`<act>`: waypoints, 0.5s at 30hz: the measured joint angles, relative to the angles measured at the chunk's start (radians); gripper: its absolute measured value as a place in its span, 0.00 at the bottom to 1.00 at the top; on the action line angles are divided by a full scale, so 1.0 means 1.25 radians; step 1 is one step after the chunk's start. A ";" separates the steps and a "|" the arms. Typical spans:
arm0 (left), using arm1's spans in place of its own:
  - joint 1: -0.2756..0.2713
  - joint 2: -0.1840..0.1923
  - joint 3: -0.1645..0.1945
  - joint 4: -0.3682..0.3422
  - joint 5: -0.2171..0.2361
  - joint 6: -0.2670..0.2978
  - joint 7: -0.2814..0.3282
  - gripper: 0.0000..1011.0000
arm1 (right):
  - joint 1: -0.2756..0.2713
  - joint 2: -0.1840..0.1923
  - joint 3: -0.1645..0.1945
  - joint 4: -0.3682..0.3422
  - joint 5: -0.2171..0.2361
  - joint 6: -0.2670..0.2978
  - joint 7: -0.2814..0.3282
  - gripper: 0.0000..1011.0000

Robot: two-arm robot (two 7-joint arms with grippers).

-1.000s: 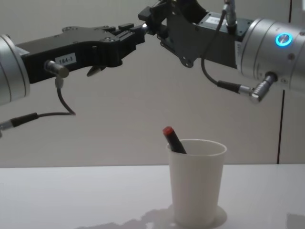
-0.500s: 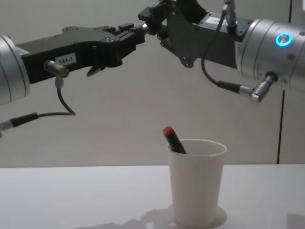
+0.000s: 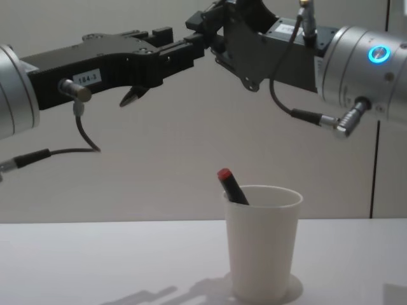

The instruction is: Place the pen into the pen holder.

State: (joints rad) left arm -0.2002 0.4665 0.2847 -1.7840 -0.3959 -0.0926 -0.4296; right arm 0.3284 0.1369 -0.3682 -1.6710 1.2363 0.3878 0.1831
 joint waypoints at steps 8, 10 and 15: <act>0.000 0.000 0.000 0.000 0.000 0.000 0.000 0.71 | 0.000 0.000 0.000 0.000 0.000 0.000 0.001 0.13; 0.000 0.000 0.000 0.000 0.000 0.000 0.000 0.77 | 0.000 -0.001 0.000 0.000 0.000 0.000 0.001 0.13; 0.000 0.000 0.000 0.000 0.000 0.000 0.000 0.91 | 0.000 0.000 -0.001 0.000 0.000 0.000 0.001 0.13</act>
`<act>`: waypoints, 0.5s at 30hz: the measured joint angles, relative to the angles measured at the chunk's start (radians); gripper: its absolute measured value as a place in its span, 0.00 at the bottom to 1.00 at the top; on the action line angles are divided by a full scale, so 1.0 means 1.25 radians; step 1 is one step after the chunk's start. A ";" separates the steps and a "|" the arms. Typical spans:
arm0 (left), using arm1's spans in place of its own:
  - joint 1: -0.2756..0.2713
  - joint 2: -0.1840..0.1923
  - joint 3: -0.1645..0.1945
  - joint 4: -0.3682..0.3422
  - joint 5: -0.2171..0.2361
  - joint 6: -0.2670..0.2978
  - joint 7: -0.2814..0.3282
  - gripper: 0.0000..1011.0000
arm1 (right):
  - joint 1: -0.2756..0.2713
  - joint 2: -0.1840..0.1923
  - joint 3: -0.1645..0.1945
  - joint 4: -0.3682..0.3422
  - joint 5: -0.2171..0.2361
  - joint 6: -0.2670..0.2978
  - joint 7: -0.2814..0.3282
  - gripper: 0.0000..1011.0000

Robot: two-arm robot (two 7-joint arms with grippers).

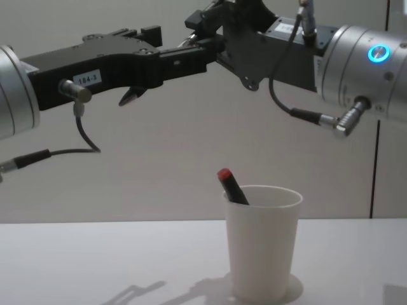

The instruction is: Place the pen into the pen holder.

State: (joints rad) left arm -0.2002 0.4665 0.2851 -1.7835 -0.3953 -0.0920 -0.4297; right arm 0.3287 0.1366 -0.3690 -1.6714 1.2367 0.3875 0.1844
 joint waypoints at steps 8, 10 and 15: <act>0.000 0.000 0.000 0.000 0.000 0.001 0.000 0.99 | -0.001 0.006 0.000 -0.006 -0.018 -0.024 -0.012 0.13; 0.000 0.000 0.000 0.000 0.000 0.001 0.000 0.99 | -0.002 0.009 0.001 -0.010 -0.029 -0.035 -0.018 0.13; 0.000 0.000 0.000 0.000 0.000 0.001 0.000 0.99 | -0.004 0.016 0.004 -0.017 -0.051 -0.059 -0.034 0.13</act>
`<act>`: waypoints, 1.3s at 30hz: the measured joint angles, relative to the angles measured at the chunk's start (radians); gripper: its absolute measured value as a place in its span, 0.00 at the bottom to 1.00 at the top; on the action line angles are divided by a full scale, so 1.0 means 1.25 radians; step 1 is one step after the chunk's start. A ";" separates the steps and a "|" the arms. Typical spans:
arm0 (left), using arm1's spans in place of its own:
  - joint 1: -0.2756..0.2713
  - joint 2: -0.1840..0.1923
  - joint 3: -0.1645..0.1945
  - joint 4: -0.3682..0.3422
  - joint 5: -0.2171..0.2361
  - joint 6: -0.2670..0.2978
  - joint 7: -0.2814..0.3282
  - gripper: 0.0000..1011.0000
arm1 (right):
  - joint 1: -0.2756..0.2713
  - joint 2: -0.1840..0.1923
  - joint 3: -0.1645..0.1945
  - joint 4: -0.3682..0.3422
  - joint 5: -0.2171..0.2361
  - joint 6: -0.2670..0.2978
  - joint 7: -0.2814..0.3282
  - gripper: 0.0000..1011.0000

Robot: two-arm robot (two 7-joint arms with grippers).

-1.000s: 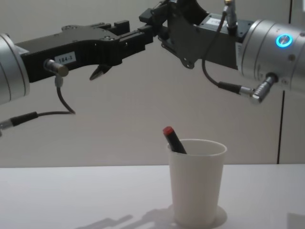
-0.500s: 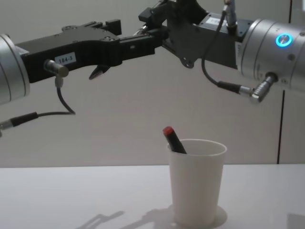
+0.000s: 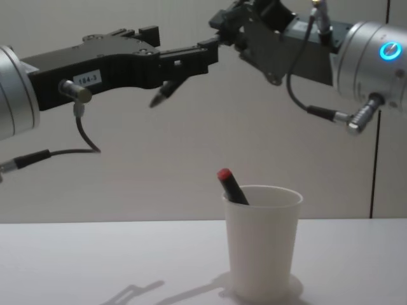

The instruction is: Place the pen into the pen holder.

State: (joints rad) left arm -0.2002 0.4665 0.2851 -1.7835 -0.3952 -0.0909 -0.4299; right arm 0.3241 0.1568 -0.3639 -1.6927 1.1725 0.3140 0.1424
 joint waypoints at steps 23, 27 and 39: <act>0.000 0.000 0.000 0.000 0.000 0.000 0.000 0.99 | 0.003 0.055 0.035 -0.034 -0.183 -0.142 -0.101 0.13; 0.000 0.000 0.000 0.000 0.000 0.000 0.000 0.99 | 0.006 0.069 0.045 -0.035 -0.223 -0.162 -0.115 0.13; 0.000 0.000 0.000 0.000 0.000 0.000 0.000 0.99 | 0.012 0.117 0.073 -0.021 -0.326 -0.185 -0.103 0.13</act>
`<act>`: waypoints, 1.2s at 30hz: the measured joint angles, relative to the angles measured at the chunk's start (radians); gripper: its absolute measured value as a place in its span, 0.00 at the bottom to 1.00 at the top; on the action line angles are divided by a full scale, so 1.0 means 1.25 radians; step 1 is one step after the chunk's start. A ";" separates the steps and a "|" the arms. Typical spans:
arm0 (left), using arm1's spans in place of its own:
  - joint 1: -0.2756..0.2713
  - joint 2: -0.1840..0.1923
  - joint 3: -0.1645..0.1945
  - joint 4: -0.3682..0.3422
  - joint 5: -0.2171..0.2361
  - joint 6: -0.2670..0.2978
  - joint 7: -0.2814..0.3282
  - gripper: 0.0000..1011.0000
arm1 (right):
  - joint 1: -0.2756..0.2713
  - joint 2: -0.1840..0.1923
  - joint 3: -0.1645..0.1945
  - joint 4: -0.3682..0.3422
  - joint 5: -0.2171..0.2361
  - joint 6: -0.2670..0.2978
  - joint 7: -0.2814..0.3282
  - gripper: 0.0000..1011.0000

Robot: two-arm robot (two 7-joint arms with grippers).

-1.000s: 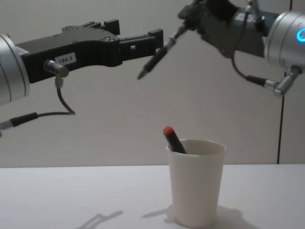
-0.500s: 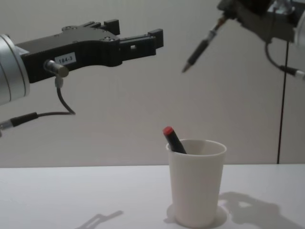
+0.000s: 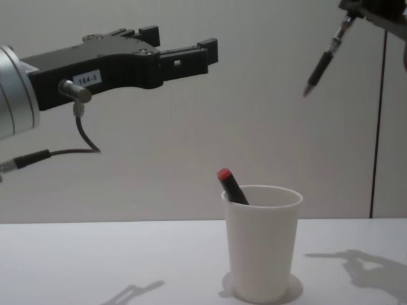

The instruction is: Place the pen into the pen holder.

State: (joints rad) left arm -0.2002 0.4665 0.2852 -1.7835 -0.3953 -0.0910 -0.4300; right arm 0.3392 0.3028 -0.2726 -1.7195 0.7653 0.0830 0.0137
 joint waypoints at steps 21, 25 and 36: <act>0.000 0.000 0.000 0.000 0.000 0.000 0.000 0.99 | -0.014 0.040 0.000 -0.008 -0.010 0.071 0.147 0.13; 0.000 0.000 0.000 0.000 0.000 0.000 0.000 0.99 | -0.019 0.047 -0.005 -0.020 -0.022 0.095 0.170 0.13; 0.000 0.000 0.000 0.000 0.000 0.000 0.000 0.99 | -0.043 0.073 -0.022 -0.070 -0.081 0.150 0.192 0.13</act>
State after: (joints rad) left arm -0.2002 0.4665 0.2852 -1.7836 -0.3953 -0.0910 -0.4299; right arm 0.2849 0.3935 -0.3005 -1.8069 0.6639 0.2701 0.2532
